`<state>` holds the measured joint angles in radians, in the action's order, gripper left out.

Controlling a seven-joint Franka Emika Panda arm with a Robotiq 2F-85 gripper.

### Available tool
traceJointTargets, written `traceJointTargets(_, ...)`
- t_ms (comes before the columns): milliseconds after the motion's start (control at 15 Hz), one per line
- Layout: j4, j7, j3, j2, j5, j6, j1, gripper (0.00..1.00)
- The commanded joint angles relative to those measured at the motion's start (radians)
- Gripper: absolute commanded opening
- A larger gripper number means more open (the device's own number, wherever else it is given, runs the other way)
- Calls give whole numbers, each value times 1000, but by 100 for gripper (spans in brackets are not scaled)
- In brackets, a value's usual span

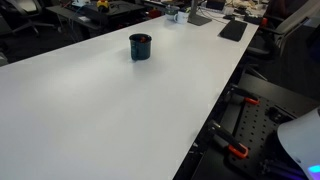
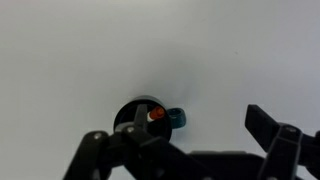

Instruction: Remove the red marker from the green mug.

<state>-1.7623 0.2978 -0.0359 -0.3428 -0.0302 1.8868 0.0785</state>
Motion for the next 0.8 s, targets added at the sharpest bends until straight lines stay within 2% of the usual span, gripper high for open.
traceJointTargets(0,84,75,13,-70,40,-51,34,100)
traceJointTargets(267,176,194,31,-162,87,-99,71,100)
traceJointTargets(400,230,207,33,-221,80,-143,75,100)
traceJointTargets(467,149,181,28,-161,67,-82,71,100)
traceJointTargets(733,202,187,36,-222,66,-105,77,100)
